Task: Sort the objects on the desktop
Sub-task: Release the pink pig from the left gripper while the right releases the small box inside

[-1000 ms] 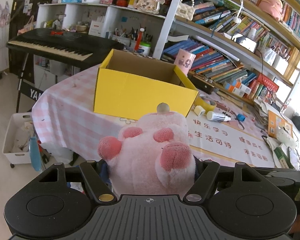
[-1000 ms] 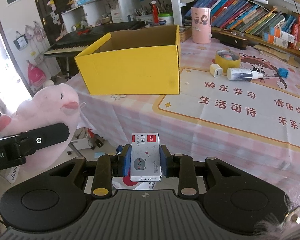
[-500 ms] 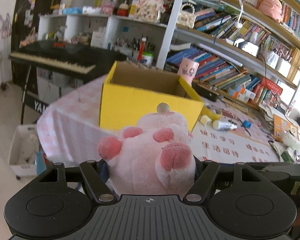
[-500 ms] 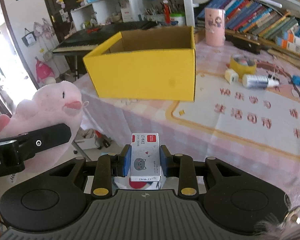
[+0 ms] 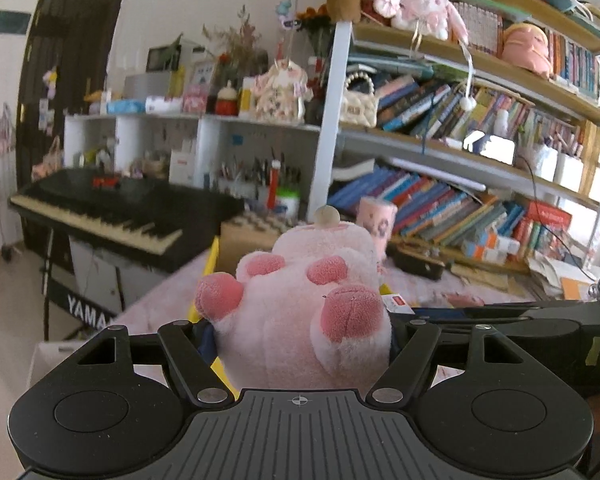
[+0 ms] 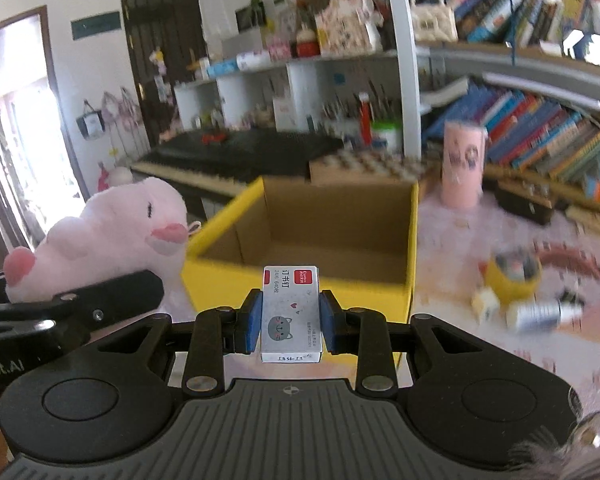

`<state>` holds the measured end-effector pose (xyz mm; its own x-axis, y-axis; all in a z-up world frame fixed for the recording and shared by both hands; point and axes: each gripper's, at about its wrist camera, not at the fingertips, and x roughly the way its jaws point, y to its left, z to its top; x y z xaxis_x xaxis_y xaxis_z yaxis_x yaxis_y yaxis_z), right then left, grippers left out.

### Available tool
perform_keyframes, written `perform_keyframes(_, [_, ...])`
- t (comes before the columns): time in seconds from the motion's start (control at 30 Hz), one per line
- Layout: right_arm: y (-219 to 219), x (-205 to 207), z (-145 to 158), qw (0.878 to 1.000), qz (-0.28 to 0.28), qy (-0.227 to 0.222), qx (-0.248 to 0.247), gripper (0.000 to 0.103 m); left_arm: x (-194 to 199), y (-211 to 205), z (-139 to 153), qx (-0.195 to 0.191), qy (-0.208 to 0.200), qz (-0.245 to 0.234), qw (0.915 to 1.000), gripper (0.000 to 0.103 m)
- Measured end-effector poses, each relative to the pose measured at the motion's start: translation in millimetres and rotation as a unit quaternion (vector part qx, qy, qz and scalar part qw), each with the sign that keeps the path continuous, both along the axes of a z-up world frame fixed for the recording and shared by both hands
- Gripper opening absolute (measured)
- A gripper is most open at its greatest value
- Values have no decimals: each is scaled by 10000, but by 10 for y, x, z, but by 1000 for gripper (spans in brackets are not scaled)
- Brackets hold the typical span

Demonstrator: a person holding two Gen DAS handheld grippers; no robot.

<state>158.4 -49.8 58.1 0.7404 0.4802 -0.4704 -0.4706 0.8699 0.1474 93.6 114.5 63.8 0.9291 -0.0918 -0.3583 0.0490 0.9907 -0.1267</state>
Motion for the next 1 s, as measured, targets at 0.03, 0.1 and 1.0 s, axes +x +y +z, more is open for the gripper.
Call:
perform_keyframes(0.03, [-8,59,25,10000,25,-41,6,28,69,-4,25,32,-32,35,10000,74])
perform_keyframes(0.1, [4,211,76,9999,81,-129,-8,28,185,-13,61,97,-81,115,9999,74])
perform_keyframes(1.0, [681,1904,-671,9180,2102,-172,-3358,28,1669,-272,-487,1211,1501,741,9784,74])
